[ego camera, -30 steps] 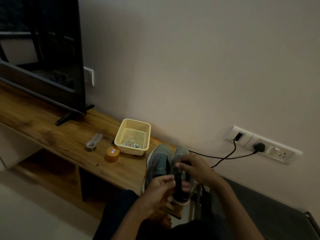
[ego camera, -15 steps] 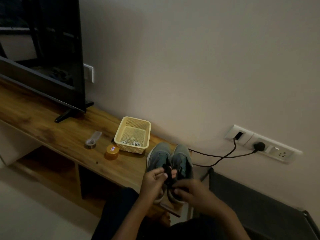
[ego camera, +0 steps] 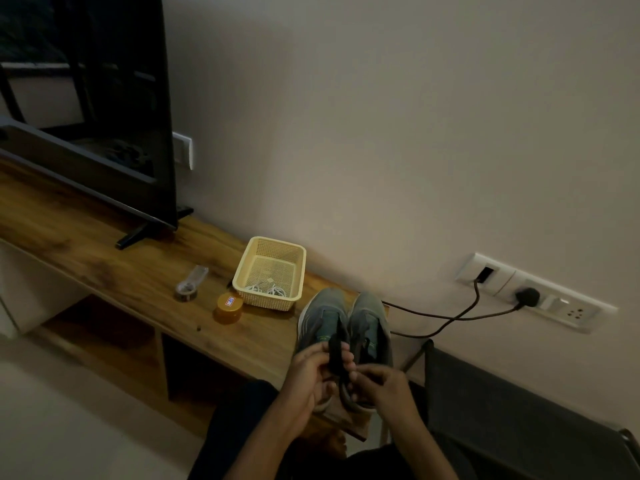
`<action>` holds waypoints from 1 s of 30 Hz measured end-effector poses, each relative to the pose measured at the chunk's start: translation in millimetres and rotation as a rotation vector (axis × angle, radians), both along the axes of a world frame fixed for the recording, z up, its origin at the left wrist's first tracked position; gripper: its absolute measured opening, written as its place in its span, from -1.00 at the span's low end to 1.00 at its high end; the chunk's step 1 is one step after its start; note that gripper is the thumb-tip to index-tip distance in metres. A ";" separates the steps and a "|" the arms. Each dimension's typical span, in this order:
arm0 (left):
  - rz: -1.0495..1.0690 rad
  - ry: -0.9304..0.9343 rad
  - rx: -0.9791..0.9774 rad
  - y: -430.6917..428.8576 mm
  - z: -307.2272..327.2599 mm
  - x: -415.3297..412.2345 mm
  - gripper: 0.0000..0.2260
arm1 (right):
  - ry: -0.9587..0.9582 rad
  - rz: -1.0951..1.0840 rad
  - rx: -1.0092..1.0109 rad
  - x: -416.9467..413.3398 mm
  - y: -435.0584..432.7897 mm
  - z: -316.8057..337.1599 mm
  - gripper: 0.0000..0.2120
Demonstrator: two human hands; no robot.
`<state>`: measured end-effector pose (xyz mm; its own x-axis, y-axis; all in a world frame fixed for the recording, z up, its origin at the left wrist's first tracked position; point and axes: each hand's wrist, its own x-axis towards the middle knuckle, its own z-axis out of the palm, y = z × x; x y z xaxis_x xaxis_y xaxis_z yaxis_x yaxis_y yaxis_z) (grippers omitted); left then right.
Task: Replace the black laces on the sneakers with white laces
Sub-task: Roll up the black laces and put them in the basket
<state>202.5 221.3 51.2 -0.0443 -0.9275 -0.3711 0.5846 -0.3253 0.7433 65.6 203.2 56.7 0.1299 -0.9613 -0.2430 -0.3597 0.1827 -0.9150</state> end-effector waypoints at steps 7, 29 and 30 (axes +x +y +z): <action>0.067 0.090 0.045 -1.7 0.0 -1.9 -0.69 | -0.081 -0.041 -0.071 16.9 20.7 5.6 -0.75; 0.227 0.256 0.177 0.1 2.5 13.1 -0.63 | -0.257 -0.236 -0.053 44.1 18.0 -8.6 -0.94; 0.229 0.240 0.175 0.7 2.7 13.4 -0.63 | -0.281 -0.255 -0.032 45.2 17.6 -9.5 -0.94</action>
<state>215.9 222.0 53.8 0.0522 -0.8471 -0.5288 0.8075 -0.2758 0.5215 110.8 220.9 47.2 -0.0571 -0.9779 -0.2011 -0.0402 0.2035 -0.9783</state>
